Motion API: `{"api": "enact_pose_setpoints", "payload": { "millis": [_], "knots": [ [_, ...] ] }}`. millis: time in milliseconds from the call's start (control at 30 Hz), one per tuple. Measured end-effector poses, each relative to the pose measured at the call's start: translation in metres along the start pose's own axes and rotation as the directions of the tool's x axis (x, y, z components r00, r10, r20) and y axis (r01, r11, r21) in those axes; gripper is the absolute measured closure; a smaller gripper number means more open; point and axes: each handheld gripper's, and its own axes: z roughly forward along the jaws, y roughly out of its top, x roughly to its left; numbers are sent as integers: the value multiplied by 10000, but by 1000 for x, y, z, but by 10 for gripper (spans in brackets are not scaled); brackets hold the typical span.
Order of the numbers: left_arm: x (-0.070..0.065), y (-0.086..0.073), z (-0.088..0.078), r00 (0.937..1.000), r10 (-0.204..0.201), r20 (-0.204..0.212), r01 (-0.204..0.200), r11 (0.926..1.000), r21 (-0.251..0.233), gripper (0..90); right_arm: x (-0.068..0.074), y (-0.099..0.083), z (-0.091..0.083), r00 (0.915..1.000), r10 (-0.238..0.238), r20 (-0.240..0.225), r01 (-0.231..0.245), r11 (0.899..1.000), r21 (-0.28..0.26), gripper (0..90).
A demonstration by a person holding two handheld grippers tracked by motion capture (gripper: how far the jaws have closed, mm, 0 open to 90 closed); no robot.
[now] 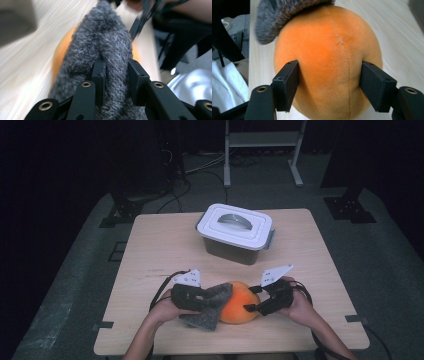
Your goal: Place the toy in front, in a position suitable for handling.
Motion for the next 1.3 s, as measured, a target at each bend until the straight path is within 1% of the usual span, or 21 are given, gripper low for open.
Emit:
{"api": "enact_pose_setpoints", "payload": {
  "millis": [67,100,167,200,267,333,367,433,500,567,633,700,733,767,833,900,1033,1100,1133,1200,1300],
  "knots": [
    [-4,5,2,9997,236,15,-236,9997,44,699,8,3,3,9995,-310,68,309,9995,80,322],
    [-5,6,4,9997,248,-48,-248,9996,111,699,10,4,3,9993,-373,96,371,9992,138,322],
    [-2,4,4,9998,76,-187,-71,9996,272,700,12,5,3,9982,-584,131,580,9979,278,319],
    [1,1,3,9992,24,-400,-5,9989,467,700,12,4,3,9981,-611,105,608,9977,295,318],
    [6,-5,-1,9981,-182,-587,212,9985,507,701,12,4,3,9975,-701,42,699,9969,373,318],
    [12,-12,-4,9945,-384,-977,461,9959,780,700,11,3,2,9973,-734,-30,735,9965,394,317],
    [15,-16,-5,9930,-564,-1035,647,9948,782,700,12,3,2,9972,-742,-43,743,9965,393,316],
    [19,-21,-7,9928,-807,-889,862,9945,599,700,12,5,3,9964,-845,-14,845,9955,422,315],
    [19,-20,-7,9933,-818,-821,863,9949,531,700,13,6,4,9954,-960,38,957,9943,468,311],
    [14,-15,-5,9969,-602,-505,616,9978,261,700,13,5,4,9949,-1008,54,1004,9937,497,307],
    [9,-8,-3,9984,-431,-373,436,9990,136,699,15,5,5,9938,-1108,92,1101,9923,561,306],
    [4,-1,1,9995,-284,-116,284,9996,-29,698,18,6,6,9918,-1270,121,1261,9902,604,300],
    [2,1,2,9998,-199,-82,199,9998,-4,698,20,7,7,9896,-1431,125,1421,9879,619,297],
    [0,2,3,9999,-61,-118,63,9999,139,697,21,7,7,9887,-1490,155,1477,9870,639,293],
    [0,2,5,9996,17,-292,-4,9991,422,698,22,7,8,9877,-1556,180,1541,9858,666,289],
    [3,-1,4,9991,-78,-418,103,9982,595,699,20,7,7,9899,-1408,154,1399,9888,515,278],
    [9,-12,-1,9983,-544,-230,562,9948,853,699,14,7,3,9930,-1181,43,1180,9928,183,264],
    [11,-15,-3,9982,-573,-172,587,9935,973,699,10,6,-1,9942,-1072,65,1070,9940,224,259],
    [11,-16,-5,9977,-651,-170,665,9926,1013,699,8,6,-3,9961,-879,70,877,9958,242,249],
    [13,-18,-6,9976,-678,-136,689,9924,1018,698,3,2,-4,9981,-621,4,620,9970,453,246],
    [13,-19,-5,9976,-688,-87,693,9939,853,696,1,-1,1,9994,-271,-223,281,9987,420,240]
  ]
}}
